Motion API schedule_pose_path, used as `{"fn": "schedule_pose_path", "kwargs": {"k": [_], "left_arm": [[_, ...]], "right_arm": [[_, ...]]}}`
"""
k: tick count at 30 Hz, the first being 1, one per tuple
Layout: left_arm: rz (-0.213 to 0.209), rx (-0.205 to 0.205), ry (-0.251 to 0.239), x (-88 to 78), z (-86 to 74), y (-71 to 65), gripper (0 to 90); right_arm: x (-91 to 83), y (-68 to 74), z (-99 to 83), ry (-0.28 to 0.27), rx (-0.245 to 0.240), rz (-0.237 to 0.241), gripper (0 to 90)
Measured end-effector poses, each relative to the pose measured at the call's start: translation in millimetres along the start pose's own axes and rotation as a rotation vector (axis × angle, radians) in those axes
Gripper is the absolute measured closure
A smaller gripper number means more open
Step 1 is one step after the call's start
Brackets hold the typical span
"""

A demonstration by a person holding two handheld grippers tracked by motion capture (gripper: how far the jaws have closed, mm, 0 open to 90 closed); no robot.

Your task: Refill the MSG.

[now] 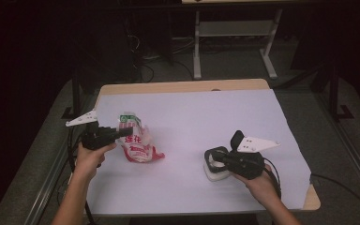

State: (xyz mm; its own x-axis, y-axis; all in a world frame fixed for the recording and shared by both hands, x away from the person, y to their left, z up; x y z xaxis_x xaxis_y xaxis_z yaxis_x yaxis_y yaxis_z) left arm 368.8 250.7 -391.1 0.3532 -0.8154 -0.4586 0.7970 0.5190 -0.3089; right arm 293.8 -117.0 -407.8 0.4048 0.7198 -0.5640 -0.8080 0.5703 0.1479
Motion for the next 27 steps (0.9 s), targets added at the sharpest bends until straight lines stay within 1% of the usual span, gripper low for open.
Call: {"fn": "schedule_pose_path", "kwargs": {"k": [3, 5, 6, 8, 10, 11, 15, 18, 19, 20, 21, 22, 24, 26, 27], "left_arm": [[0.027, 0.005, 0.028, -1.2, -9.9, 3.3, 89.6], [0.027, -0.005, 0.03, -1.5, -14.9, 4.8, 89.6], [0.014, -0.012, 0.017, -3.0, -16.3, 4.7, 89.5], [0.016, -0.009, 0.023, -3.8, -17.4, 3.5, 89.5], [0.017, 0.008, 0.032, -5.2, -18.9, 1.4, 89.1], [0.017, 0.008, 0.034, -5.9, -19.7, 0.7, 88.7], [0.005, 0.017, 0.021, -10.5, -24.2, -0.8, 84.9], [0.002, 0.018, 0.021, -12.7, -27.6, -2.6, 78.2], [0.003, 0.025, 0.028, -13.3, -28.8, -2.7, 76.1], [0.006, 0.023, 0.031, -13.4, -30.3, -3.5, 71.8], [0.013, 0.024, 0.046, -13.1, -31.9, -4.0, 66.8], [0.019, 0.038, 0.059, -13.1, -33.7, -5.2, 62.6], [0.023, 0.056, 0.054, -13.3, -35.3, -8.0, 55.3], [0.028, 0.076, 0.069, -13.6, -37.0, -9.7, 48.6], [0.033, 0.084, 0.069, -13.7, -37.5, -10.4, 44.5]], "right_arm": [[-4.5, -1.1, -1.9, 0.002, -0.011, 0.011, 90.0], [-6.4, -1.0, -3.3, 0.006, -0.01, 0.015, 90.0], [-7.0, -1.3, -3.8, 0.005, -0.012, 0.015, 90.0], [-8.2, -1.3, -5.3, 0.008, -0.009, 0.019, 90.0], [-8.4, -1.6, -6.4, 0.007, -0.014, 0.022, 90.0], [-8.4, -1.4, -6.7, 0.009, -0.012, 0.026, 90.0], [-6.8, -0.7, -6.6, 0.009, -0.014, 0.028, 90.0], [-5.0, -0.1, -7.1, 0.012, -0.012, 0.029, 90.0], [-4.5, 0.2, -7.4, 0.013, -0.012, 0.032, 90.0], [-4.0, 0.3, -7.6, 0.013, -0.012, 0.032, 90.0], [-3.6, 0.6, -8.2, 0.018, -0.01, 0.033, 90.0], [-3.0, 0.4, -8.6, 0.017, -0.012, 0.032, 90.0], [-2.2, 0.3, -9.2, 0.019, -0.01, 0.034, 90.0], [-1.9, 0.7, -9.4, 0.019, -0.01, 0.034, 90.0], [-1.9, 1.1, -9.5, 0.022, -0.01, 0.034, 90.0]]}}
Point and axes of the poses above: each handheld gripper's, and its own axes: x roughly forward along the jaws, z roughly out of its top, y roughly to its left, the point moved 6 cm from there along x, roughly forward along the jaws, and after that the axes turned 10 degrees about y, right-handed, at the moved point
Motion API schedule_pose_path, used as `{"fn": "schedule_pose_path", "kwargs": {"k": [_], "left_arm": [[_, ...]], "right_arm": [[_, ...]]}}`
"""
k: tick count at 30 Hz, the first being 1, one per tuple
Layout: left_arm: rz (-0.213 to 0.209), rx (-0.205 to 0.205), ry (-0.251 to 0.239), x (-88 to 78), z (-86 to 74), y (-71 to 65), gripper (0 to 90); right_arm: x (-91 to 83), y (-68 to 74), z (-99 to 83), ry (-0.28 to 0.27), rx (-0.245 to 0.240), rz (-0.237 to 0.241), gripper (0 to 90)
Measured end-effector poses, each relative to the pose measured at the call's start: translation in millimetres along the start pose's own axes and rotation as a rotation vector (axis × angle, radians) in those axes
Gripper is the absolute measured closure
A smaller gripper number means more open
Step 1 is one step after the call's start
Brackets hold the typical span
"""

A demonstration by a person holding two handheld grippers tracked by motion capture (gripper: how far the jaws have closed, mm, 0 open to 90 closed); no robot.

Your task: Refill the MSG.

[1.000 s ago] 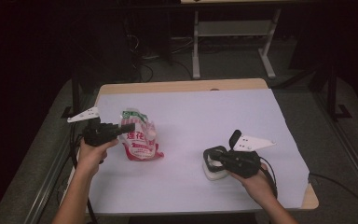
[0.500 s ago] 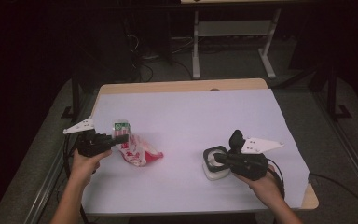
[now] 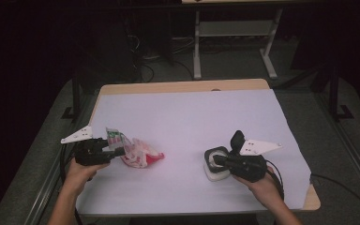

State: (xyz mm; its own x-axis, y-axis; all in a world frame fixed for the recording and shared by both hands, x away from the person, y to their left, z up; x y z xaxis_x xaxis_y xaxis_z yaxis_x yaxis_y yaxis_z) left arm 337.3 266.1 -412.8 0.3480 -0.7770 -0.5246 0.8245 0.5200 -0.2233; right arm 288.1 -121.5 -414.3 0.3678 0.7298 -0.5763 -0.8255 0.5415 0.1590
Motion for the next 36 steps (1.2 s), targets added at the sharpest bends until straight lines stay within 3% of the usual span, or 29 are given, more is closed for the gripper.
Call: {"fn": "schedule_pose_path", "kwargs": {"k": [2, 6, 9, 11, 20, 25, 36], "left_arm": [[0.006, 0.001, 0.002, -0.1, -0.5, -0.9, 37.3], [0.037, 0.009, 0.051, 1.9, -5.7, -0.4, 23.8], [0.066, 0.013, 0.087, 2.5, -10.3, 0.5, 18.7], [0.069, 0.017, 0.109, 2.0, -13.3, -0.2, 17.6], [0.153, 0.031, 0.196, -1.6, -33.6, 0.1, 17.3], [0.179, 0.012, 0.226, -2.0, -44.7, 0.8, 17.3], [0.198, 0.013, 0.279, 5.8, -54.7, 1.8, 17.3]], "right_arm": [[-0.5, 0.2, 0.2, -0.002, -0.003, 0.0, 90.0], [-2.3, -1.0, 0.1, -0.006, 0.001, -0.003, 90.0], [-3.7, -1.5, -0.8, -0.006, 0.004, -0.005, 90.0], [-5.2, -1.4, -1.6, -0.005, 0.004, -0.006, 90.0], [-14.7, -2.4, -8.7, -0.004, 0.007, -0.019, 90.0], [-22.1, -2.6, -13.6, -0.015, 0.007, -0.029, 90.0], [-39.0, -3.3, -34.4, -0.008, 0.017, -0.041, 90.0]]}}
Point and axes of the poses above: each handheld gripper's, and its own axes: x roughly forward along the jaws, z roughly out of its top, y roughly to its left, the point moved 6 cm from there along x, roughly forward along the jaws, and after that the axes turned 10 degrees about y, right-handed, at the moved point
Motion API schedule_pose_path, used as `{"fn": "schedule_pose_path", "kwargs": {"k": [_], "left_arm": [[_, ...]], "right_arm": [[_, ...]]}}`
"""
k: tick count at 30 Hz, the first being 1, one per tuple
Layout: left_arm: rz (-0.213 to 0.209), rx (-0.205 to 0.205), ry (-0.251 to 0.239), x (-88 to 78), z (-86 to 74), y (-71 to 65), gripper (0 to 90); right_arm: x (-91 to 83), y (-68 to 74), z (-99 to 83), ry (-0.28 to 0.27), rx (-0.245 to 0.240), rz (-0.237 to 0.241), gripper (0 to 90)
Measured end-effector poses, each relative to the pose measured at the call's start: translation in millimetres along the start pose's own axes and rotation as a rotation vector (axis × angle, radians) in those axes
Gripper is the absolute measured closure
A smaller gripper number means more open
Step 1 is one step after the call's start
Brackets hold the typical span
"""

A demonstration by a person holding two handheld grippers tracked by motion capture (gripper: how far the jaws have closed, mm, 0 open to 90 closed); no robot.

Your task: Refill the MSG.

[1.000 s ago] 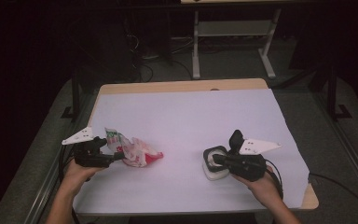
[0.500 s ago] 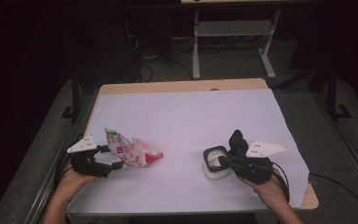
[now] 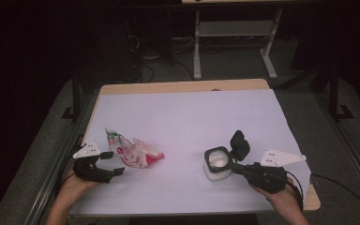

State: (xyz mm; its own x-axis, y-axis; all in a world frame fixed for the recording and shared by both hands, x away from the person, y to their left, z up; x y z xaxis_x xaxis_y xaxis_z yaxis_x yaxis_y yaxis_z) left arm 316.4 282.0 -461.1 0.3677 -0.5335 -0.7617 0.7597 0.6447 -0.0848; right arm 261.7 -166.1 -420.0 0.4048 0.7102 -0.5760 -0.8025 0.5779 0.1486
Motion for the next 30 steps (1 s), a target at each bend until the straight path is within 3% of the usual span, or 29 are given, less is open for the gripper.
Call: {"fn": "schedule_pose_path", "kwargs": {"k": [7, 15, 23, 30], "left_arm": [[0.012, 0.004, 0.007, -0.3, -0.4, 1.3, 17.4], [0.02, -0.016, -0.001, -0.3, -2.0, 3.2, 17.4], [0.018, -0.008, -0.003, -2.2, -3.1, 5.3, 17.3], [0.034, -0.017, 0.0, -2.7, -5.0, 9.1, 17.3]], "right_arm": [[-16.2, -12.8, -16.8, -0.006, 0.043, -0.03, 90.0], [-24.5, -31.3, -21.6, -0.018, 0.082, -0.076, 90.0], [-30.9, -55.4, -13.3, -0.05, 0.142, -0.132, 90.0], [-31.3, -60.3, 3.1, -0.083, 0.133, -0.136, 90.0]]}}
Point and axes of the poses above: each handheld gripper's, and its own axes: x roughly forward along the jaws, z roughly out of its top, y roughly to its left, the point moved 6 cm from there along x, roughly forward along the jaws, and after that the axes turned 10 degrees about y, right-handed, at the moved point
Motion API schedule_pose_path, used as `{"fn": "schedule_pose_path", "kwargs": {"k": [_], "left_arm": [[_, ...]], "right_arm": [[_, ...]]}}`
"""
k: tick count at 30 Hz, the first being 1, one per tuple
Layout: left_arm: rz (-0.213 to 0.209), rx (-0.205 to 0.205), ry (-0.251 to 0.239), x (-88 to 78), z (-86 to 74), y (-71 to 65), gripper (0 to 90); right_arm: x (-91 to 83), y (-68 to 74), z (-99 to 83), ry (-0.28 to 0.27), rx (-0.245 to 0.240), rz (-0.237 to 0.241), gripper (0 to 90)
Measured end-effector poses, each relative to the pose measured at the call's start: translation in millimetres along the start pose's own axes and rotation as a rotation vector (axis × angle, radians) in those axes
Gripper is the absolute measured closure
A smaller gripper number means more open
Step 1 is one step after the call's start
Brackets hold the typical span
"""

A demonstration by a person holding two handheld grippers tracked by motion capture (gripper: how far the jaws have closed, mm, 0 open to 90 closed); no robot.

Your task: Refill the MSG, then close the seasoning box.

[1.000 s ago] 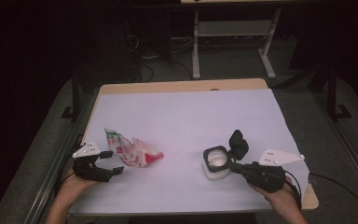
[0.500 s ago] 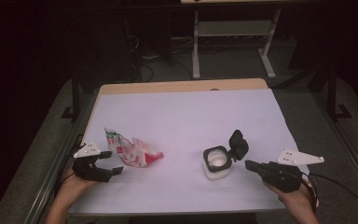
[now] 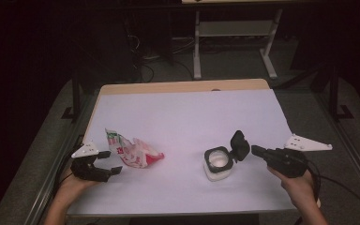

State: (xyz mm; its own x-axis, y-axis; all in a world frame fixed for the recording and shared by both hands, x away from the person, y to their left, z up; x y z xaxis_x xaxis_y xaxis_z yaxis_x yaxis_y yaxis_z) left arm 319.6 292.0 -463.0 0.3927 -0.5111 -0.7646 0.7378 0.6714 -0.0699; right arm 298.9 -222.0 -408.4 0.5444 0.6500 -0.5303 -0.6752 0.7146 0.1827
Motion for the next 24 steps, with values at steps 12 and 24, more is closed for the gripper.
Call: {"fn": "schedule_pose_path", "kwargs": {"k": [12, 24], "left_arm": [[-0.008, 0.01, 0.001, 0.5, 0.4, -0.7, 17.3], [-0.019, 0.01, -0.016, -0.2, 2.5, -2.8, 17.3]], "right_arm": [[10.0, 19.6, 20.7, -0.028, -0.046, 0.051, 90.0], [29.4, 27.3, 20.7, -0.008, -0.062, 0.067, 89.0]]}}
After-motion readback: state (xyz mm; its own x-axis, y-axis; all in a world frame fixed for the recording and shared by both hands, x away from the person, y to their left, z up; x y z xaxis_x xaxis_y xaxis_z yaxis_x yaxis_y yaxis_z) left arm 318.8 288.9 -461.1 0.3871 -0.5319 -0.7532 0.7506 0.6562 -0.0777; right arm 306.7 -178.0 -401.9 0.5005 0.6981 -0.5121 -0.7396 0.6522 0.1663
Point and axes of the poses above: each handheld gripper's, and its own axes: x roughly forward along the jaws, z roughly out of its top, y roughly to its left, the point moved 6 cm from there along x, roughly forward along the jaws, and after that the axes turned 10 degrees about y, right-handed, at the moved point
